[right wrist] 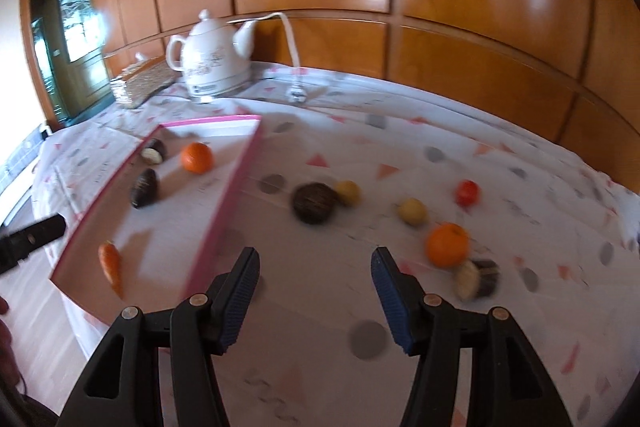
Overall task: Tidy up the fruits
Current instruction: 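Withdraw the right gripper from the tray toward the remaining fruits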
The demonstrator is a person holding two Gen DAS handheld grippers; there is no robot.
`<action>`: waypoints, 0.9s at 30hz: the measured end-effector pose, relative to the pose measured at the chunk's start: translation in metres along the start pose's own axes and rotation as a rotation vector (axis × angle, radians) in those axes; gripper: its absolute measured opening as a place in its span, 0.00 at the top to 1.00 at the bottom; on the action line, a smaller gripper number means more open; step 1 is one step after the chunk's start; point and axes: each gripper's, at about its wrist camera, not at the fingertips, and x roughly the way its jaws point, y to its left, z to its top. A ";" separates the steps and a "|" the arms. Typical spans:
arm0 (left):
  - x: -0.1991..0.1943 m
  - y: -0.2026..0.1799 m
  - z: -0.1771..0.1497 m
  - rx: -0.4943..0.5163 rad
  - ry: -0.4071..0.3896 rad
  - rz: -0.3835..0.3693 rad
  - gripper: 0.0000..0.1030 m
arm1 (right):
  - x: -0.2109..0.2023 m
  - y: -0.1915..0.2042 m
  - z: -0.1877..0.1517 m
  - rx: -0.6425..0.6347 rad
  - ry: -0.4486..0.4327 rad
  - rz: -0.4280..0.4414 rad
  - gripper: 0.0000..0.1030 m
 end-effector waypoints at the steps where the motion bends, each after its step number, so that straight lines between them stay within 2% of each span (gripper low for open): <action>1: 0.000 -0.002 -0.001 0.005 0.002 0.000 0.16 | -0.001 -0.005 -0.004 0.012 0.002 -0.012 0.43; 14: 0.002 -0.019 -0.006 0.067 0.023 -0.019 0.16 | -0.014 -0.085 -0.048 0.207 0.031 -0.194 0.43; 20: 0.003 -0.035 -0.008 0.128 0.034 -0.052 0.16 | -0.019 -0.119 -0.070 0.287 0.053 -0.258 0.43; 27: 0.007 -0.061 -0.009 0.232 0.056 -0.094 0.17 | -0.024 -0.140 -0.083 0.340 0.055 -0.297 0.43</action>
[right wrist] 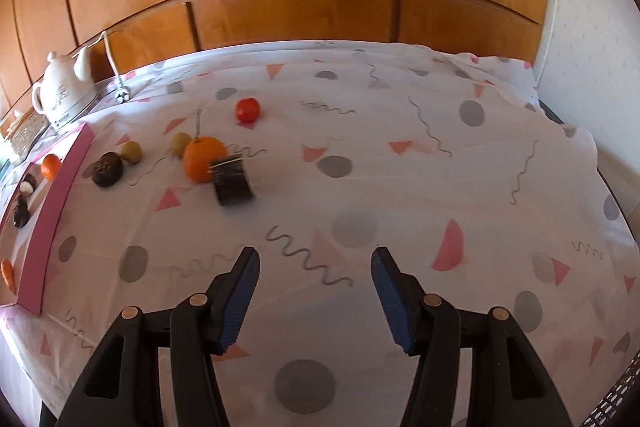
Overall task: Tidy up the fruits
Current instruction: 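Withdraw the right gripper from the tray toward the remaining fruits, then reach the left gripper to the small yellow round fruit and grasp it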
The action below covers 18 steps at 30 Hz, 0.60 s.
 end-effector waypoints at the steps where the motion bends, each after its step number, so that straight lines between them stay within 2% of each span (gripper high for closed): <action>1: 0.001 -0.003 0.001 0.013 0.003 -0.003 0.17 | 0.001 -0.001 0.000 0.003 0.000 -0.002 0.43; 18: 0.025 -0.067 0.016 0.239 0.095 -0.165 0.21 | 0.010 -0.025 -0.009 0.048 0.009 -0.048 0.43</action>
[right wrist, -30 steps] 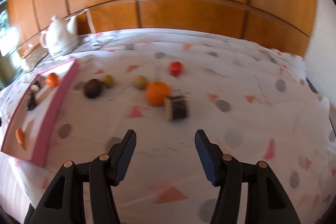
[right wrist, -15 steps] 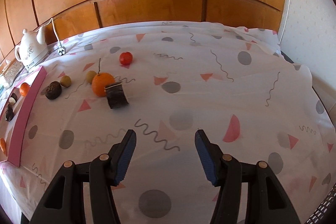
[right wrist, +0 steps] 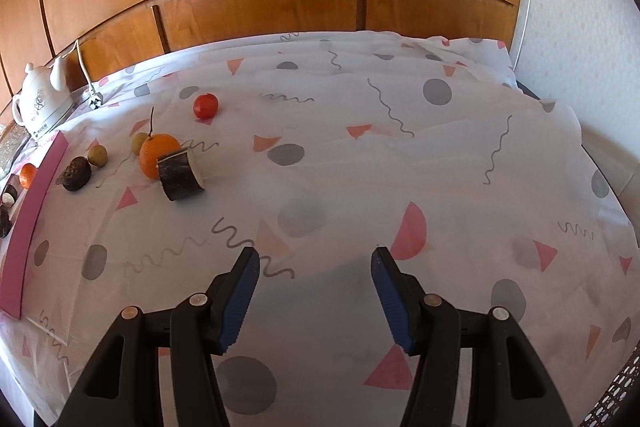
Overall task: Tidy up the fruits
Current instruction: 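Reach the left gripper to the small yellow round fruit and grasp it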
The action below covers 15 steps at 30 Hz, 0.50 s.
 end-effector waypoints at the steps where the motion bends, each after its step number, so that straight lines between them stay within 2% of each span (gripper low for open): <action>1: 0.002 -0.002 0.003 0.006 0.006 -0.008 0.23 | 0.000 0.000 0.000 -0.001 0.000 -0.002 0.43; 5: 0.014 -0.008 0.017 0.036 0.033 -0.034 0.33 | 0.002 -0.002 0.000 -0.001 -0.002 -0.003 0.43; 9: 0.028 -0.013 0.029 0.060 0.057 -0.033 0.35 | 0.005 -0.004 -0.001 0.002 0.001 -0.002 0.43; 12: 0.040 -0.017 0.041 0.083 0.081 -0.053 0.51 | 0.006 -0.004 -0.001 0.004 0.003 -0.001 0.43; 13: 0.046 -0.020 0.046 0.097 0.087 -0.065 0.59 | 0.006 -0.004 -0.001 0.003 0.002 -0.002 0.43; 15: 0.056 -0.026 0.057 0.129 0.093 -0.074 0.60 | 0.007 -0.005 -0.002 0.004 -0.001 -0.003 0.43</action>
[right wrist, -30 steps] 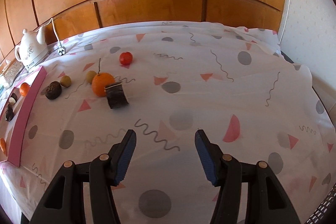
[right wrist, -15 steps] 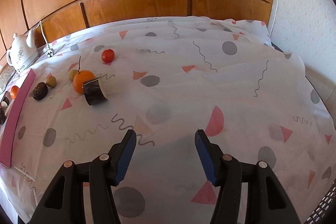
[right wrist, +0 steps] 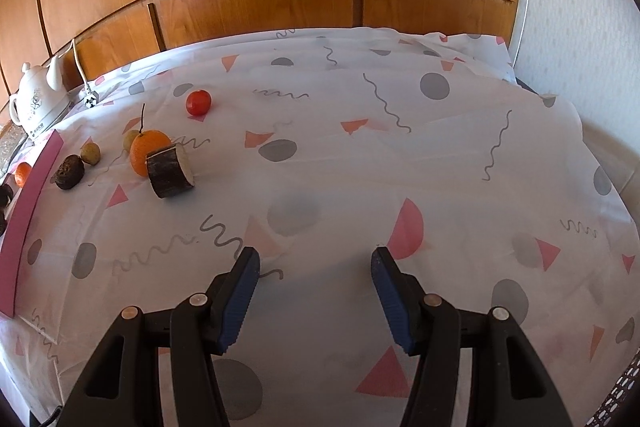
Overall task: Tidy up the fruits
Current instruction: 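Reach the left gripper to the small yellow round fruit and grasp it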
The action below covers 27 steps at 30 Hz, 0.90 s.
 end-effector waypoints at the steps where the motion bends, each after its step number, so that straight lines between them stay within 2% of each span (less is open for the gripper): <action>1: 0.005 -0.002 0.005 0.014 0.003 -0.006 0.60 | 0.000 0.000 0.000 0.001 -0.003 0.001 0.43; 6: 0.036 -0.008 0.031 0.081 0.036 0.004 0.60 | 0.001 -0.004 0.000 0.013 -0.019 -0.006 0.43; 13: 0.081 -0.005 0.054 0.080 0.119 0.005 0.60 | 0.004 -0.005 0.000 0.011 -0.029 -0.010 0.42; 17: 0.094 -0.007 0.065 0.112 0.131 0.025 0.69 | 0.005 -0.005 0.000 0.008 -0.034 -0.003 0.39; 22: 0.111 -0.013 0.076 0.154 0.147 0.059 0.70 | 0.007 -0.004 -0.001 0.004 -0.037 0.005 0.35; 27: 0.125 -0.016 0.076 0.210 0.197 0.050 0.74 | 0.008 -0.004 -0.001 0.004 -0.041 0.005 0.35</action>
